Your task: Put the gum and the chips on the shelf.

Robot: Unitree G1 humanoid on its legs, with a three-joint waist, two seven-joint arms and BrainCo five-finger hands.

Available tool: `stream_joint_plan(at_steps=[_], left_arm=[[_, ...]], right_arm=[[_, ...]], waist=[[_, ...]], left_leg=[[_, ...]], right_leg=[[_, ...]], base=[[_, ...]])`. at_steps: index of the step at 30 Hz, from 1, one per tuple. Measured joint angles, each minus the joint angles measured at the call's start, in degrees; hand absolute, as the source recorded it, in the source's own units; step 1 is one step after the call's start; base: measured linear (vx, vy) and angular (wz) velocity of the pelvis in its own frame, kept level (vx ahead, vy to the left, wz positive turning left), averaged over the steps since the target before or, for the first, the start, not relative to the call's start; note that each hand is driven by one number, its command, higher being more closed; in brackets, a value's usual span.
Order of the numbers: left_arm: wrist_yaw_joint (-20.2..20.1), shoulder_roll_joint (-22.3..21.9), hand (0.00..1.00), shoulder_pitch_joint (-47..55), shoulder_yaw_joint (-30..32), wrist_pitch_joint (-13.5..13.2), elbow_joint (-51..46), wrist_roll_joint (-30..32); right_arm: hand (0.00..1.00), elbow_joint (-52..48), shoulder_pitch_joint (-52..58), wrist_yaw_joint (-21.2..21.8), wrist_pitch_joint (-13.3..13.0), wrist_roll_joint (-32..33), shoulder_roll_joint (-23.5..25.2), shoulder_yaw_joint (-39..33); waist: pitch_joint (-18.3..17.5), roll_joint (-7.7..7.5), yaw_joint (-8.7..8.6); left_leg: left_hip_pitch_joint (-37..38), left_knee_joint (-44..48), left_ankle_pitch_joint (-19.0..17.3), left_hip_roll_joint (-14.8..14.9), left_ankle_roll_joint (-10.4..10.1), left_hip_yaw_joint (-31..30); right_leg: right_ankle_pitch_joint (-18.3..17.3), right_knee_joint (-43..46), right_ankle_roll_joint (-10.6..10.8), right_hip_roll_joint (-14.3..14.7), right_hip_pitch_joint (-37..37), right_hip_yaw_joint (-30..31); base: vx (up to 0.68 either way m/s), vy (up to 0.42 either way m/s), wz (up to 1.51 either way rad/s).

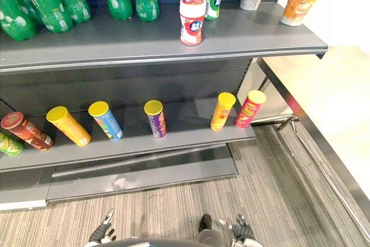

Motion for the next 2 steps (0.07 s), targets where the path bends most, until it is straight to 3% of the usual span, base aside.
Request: stream_joint_plan(at_steps=[2], left_arm=[[0.49, -0.05, 0.0, -0.11, 0.15, 0.02, 0.57, 0.0]], right_arm=[[0.0, 0.53, 1.1, -2.11, 0.66, 1.23, 0.49, -1.49]], waist=[[-0.1, 0.18, -0.14]], left_leg=[[0.08, -0.05, -0.01, -0.01, -0.01, -0.02]], right_leg=[[0.0, -0.03, -0.01, 0.02, 0.04, -0.02]], base=[[0.0, 0.0, 0.0]])
